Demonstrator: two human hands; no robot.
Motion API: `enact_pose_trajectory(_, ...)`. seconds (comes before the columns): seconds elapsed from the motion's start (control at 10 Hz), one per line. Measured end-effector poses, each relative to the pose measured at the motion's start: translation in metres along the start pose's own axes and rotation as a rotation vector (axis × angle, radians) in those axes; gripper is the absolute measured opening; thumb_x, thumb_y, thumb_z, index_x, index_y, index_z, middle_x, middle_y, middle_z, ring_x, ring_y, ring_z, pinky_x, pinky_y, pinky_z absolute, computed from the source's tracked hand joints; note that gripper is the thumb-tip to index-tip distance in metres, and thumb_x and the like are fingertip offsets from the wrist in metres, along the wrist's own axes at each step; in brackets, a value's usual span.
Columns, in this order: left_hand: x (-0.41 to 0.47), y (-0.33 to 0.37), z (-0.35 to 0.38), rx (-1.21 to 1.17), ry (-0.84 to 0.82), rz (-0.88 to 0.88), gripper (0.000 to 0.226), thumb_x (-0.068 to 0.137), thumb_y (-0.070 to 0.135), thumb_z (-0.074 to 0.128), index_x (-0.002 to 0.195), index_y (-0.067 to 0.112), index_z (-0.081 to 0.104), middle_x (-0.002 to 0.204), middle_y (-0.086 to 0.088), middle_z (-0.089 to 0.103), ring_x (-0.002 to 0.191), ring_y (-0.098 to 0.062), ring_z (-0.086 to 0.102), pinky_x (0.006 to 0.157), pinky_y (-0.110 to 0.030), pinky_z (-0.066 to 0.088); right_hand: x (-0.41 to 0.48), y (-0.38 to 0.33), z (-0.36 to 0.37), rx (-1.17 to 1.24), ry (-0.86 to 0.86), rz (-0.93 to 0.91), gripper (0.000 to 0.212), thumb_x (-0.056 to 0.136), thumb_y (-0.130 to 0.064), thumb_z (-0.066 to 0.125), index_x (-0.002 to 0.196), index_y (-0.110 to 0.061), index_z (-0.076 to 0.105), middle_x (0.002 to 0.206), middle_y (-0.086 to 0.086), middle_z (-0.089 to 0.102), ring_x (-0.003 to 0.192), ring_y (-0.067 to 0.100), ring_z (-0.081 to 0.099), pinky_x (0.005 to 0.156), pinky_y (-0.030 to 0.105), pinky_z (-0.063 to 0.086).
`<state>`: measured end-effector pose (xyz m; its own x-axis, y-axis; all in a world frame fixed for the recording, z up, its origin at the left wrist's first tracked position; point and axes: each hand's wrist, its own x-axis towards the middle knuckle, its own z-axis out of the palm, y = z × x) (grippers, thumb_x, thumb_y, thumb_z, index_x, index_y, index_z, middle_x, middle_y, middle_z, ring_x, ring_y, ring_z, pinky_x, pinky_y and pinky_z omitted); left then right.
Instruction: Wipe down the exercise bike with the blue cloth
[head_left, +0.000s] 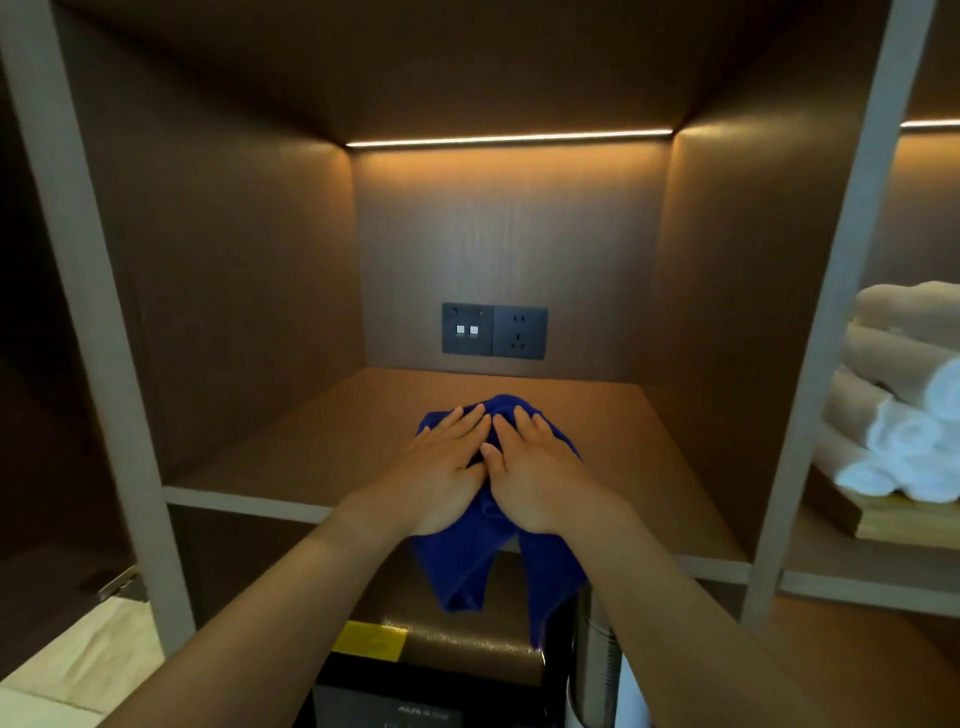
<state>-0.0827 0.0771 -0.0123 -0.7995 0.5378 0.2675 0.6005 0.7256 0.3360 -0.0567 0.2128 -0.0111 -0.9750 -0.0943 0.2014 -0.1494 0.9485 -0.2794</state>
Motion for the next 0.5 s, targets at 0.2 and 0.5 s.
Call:
enact_pose_trajectory(0.2, -0.012, 0.004, -0.002, -0.092, 0.306, 0.042, 0.043, 0.092, 0.021, 0.043, 0.135, 0.023, 0.045, 0.142, 0.006, 0.042, 0.131, -0.005, 0.032, 0.104, -0.017, 0.016, -0.008, -0.002, -0.002, 0.084, 0.316, -0.068, 0.039, 0.095, -0.036, 0.036, 0.127, -0.015, 0.047, 0.134, 0.006, 0.047, 0.119, 0.02, 0.046, 0.094, 0.034, 0.041)
enact_pose_trajectory(0.5, -0.055, 0.025, -0.004, 0.267, 0.454, 0.107, 0.041, 0.095, 0.043, 0.031, 0.126, 0.024, 0.051, 0.122, 0.005, 0.058, 0.106, -0.011, 0.053, 0.091, -0.031, 0.043, -0.061, -0.003, -0.007, 0.133, 0.593, -0.183, 0.026, 0.092, -0.03, 0.045, 0.114, -0.022, 0.056, 0.108, -0.004, 0.061, 0.09, 0.011, 0.056, 0.071, 0.023, 0.046)
